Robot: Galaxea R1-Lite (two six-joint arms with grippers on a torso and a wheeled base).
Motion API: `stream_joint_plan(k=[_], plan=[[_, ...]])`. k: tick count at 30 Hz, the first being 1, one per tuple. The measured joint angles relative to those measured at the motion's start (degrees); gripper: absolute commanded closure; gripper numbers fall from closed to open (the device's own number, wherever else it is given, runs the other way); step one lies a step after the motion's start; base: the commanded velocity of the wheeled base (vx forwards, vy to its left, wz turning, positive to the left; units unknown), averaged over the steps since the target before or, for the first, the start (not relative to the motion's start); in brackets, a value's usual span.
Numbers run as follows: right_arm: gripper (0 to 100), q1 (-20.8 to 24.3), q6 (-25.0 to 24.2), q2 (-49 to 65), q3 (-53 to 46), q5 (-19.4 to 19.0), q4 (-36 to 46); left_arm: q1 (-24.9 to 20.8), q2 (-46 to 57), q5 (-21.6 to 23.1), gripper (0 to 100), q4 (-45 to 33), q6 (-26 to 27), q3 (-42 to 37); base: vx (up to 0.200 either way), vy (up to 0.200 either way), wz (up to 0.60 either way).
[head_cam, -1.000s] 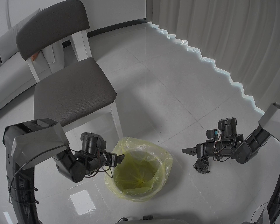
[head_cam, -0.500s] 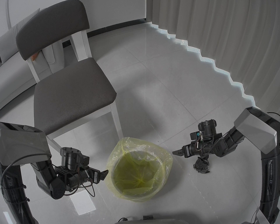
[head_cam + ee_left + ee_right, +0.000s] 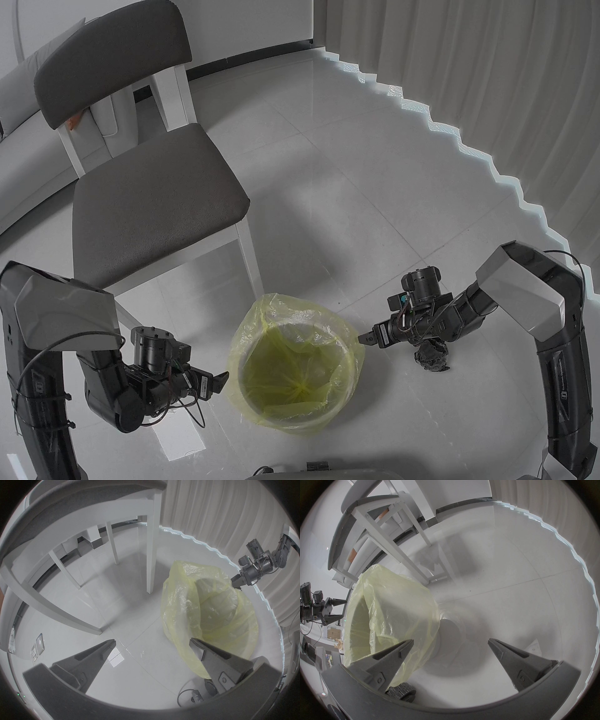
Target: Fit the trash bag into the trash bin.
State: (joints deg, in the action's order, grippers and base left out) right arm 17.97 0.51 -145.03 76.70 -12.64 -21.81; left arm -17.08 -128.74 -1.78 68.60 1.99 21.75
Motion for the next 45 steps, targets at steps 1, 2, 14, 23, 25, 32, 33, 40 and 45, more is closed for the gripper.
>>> stream_joint_plan(k=[1, 2, 14, 23, 25, 32, 33, 40, 45], plan=[[0, 0.05, 0.17, -0.23, 0.2, 0.02, 0.02, -0.06, -0.83, -0.02, 0, 0.13, 0.09, 0.6, 0.0, 0.0, 0.0], [0, 0.07, 0.38, -0.5, 0.48, 0.0, 0.13, -0.09, -1.4, 0.0, 0, 0.13, 0.2, 1.07, 0.0, 0.0, 0.0], [0, -0.39, 0.82, -3.12, 6.14, 0.09, 6.27, 0.44, -7.69, -1.28, 0, -8.46, 3.29, 11.57, 0.0, 0.0, 0.0], [0, -0.2, 0.9, -6.02, 16.29, 0.11, 17.68, 1.56, -9.44, -1.44, 0, -10.76, 3.43, 15.46, 0.0, 0.0, 0.0], [0, -0.06, 0.93, -6.88, 19.8, 0.13, 21.24, 1.56, -9.84, -1.41, 0, -12.59, 3.45, 16.66, 0.0, 0.0, 0.0], [0, 0.2, 0.88, -10.18, 31.4, 0.24, 34.58, 0.77, -10.95, -1.44, 0, -18.65, 3.13, 21.41, 0.0, 0.0, 0.0], [0, 0.2, 0.88, -10.64, 32.74, 0.24, 36.25, 0.66, -11.03, -1.39, 0, -19.05, 2.91, 21.82, 0.0, 0.0, 0.0], [0, -1.63, 0.96, -10.48, 33.6, 0.71, 38.39, 1.71, -9.26, -0.24, 0, -17.91, 1.07, 19.85, 0.0, 0.0, 0.0], [0, -5.63, 3.39, -6.42, 27.51, 0.88, 37.33, 2.65, -6.49, 0.99, 0, -12.37, 0.57, 14.67, 0.0, 0.0, 0.0]])
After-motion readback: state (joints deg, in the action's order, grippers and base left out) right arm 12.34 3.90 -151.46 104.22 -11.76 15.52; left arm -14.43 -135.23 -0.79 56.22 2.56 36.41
